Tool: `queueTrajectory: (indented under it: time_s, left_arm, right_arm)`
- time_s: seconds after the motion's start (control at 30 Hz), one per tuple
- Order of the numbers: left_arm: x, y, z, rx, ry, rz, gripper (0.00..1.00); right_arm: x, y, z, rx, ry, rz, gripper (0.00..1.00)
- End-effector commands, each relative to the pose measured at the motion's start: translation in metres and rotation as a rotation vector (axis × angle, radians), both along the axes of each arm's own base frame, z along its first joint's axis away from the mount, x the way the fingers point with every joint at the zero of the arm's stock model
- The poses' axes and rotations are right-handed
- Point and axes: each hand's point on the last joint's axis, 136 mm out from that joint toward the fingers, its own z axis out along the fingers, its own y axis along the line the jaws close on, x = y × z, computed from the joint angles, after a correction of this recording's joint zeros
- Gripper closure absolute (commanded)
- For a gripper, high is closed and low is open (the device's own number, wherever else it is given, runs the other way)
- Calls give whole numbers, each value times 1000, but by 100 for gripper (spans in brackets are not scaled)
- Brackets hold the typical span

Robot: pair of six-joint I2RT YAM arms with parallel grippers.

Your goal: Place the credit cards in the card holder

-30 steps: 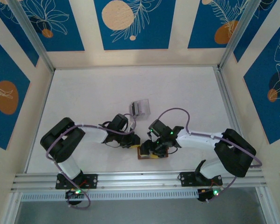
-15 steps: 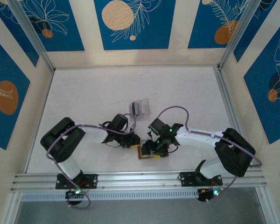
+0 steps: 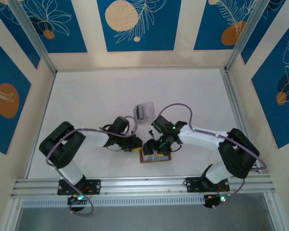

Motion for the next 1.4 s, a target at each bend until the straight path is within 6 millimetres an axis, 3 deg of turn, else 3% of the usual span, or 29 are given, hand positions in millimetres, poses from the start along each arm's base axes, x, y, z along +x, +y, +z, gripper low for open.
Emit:
queueTrajectory:
  time_s: [0.0, 0.17, 0.43, 0.6, 0.77, 0.87, 1.2, 1.37]
  left_arm:
    - [5, 20, 7, 10, -2, 36, 76]
    - [8, 19, 27, -55, -12, 17, 71]
    - [8, 25, 17, -43, 8, 47, 72]
    - [16, 32, 32, -50, -25, 62, 72]
    - [14, 31, 34, -38, -27, 28, 71]
    - [13, 31, 32, -39, -27, 22, 71]
    - [14, 26, 36, -48, -34, 3, 71]
    - [14, 26, 37, -49, -35, 1, 71]
  right_arm:
    - [5, 22, 4, 76, -10, 62, 31]
    - [8, 32, -6, 53, -24, 96, 31]
    - [14, 39, 2, 23, -76, 118, 30]
    - [12, 47, -16, 0, -50, 151, 30]
    - [10, 46, -33, -41, -38, 172, 31]
    - [10, 46, -27, -39, -54, 181, 31]
    - [18, 41, 19, 17, -101, 196, 28]
    - [22, 33, 23, 24, -95, 182, 28]
